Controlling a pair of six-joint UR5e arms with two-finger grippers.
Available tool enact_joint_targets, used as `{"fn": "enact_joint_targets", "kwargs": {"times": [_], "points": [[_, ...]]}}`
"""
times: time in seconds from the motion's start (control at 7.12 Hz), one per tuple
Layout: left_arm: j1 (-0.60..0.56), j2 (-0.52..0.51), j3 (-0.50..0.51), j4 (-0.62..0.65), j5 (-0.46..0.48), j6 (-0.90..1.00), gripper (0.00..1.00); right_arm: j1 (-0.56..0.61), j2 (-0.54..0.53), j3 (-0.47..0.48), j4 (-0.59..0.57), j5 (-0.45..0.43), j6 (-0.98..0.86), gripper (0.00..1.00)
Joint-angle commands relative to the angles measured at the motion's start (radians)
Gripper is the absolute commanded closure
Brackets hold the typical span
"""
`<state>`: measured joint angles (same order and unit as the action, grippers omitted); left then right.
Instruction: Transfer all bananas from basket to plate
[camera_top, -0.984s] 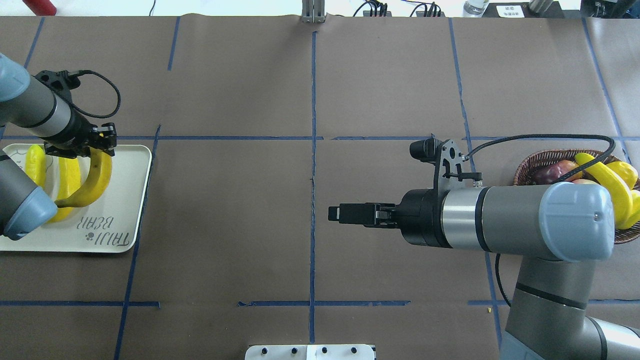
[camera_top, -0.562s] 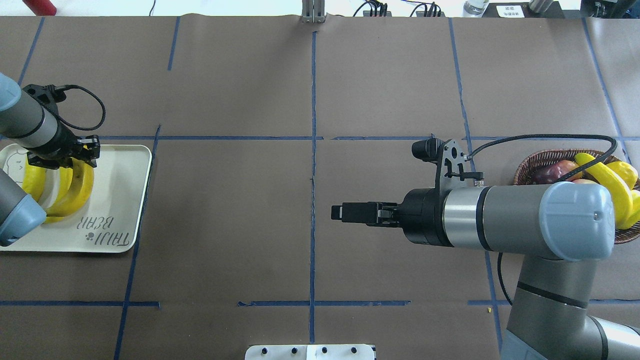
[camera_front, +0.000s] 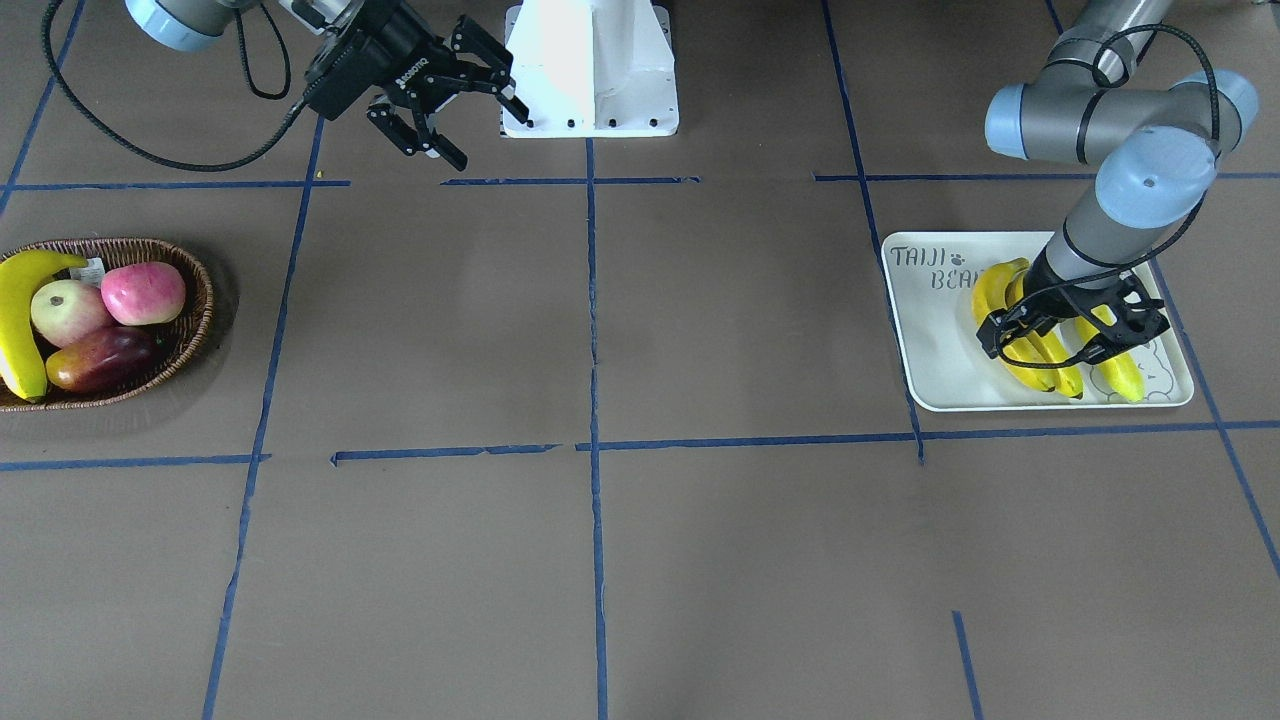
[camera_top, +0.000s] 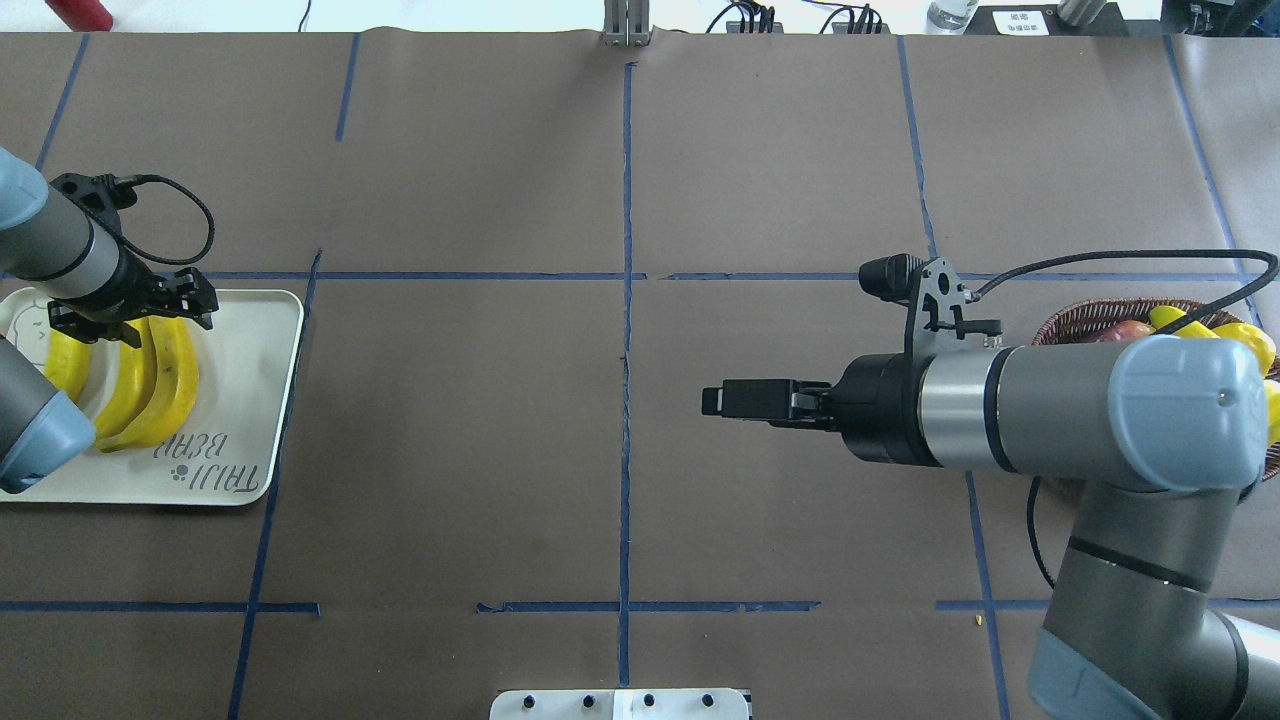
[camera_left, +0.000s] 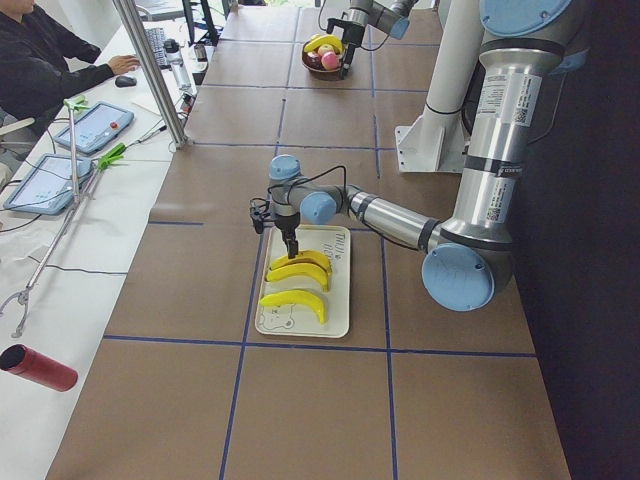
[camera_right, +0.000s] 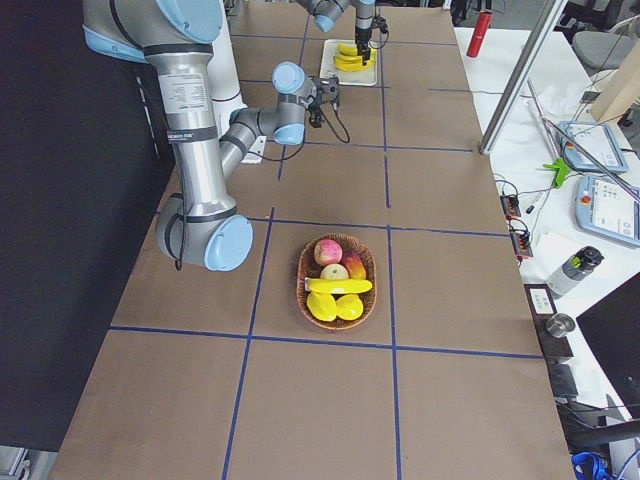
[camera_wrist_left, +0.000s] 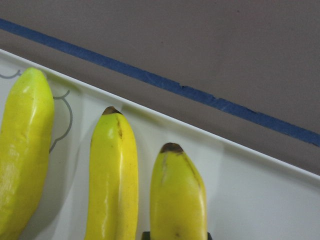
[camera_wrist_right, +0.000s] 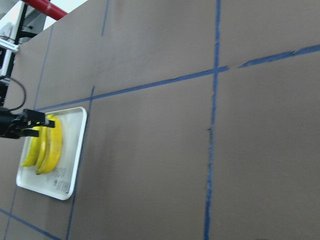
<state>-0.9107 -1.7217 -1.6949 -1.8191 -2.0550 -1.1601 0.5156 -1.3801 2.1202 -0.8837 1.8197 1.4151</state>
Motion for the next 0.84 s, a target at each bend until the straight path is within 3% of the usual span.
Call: {"fn": "enact_joint_targets", "kwargs": {"times": [0.0,0.14,0.28,0.42,0.7], "points": [[-0.008,-0.001,-0.095,0.009,-0.008,0.000,0.00,0.232,-0.107,0.003,-0.111,0.228,-0.154,0.00],[-0.014,-0.010,-0.180,0.089,-0.037,-0.001,0.00,0.318,-0.176,0.003,-0.174,0.298,-0.305,0.00],[-0.013,-0.036,-0.266,0.181,-0.046,-0.001,0.00,0.377,-0.318,0.004,-0.172,0.325,-0.473,0.00],[-0.011,-0.074,-0.308,0.245,-0.048,-0.013,0.00,0.442,-0.427,-0.002,-0.166,0.358,-0.654,0.00],[0.021,-0.139,-0.312,0.264,-0.047,-0.100,0.00,0.606,-0.520,-0.069,-0.164,0.464,-0.897,0.00]]}}
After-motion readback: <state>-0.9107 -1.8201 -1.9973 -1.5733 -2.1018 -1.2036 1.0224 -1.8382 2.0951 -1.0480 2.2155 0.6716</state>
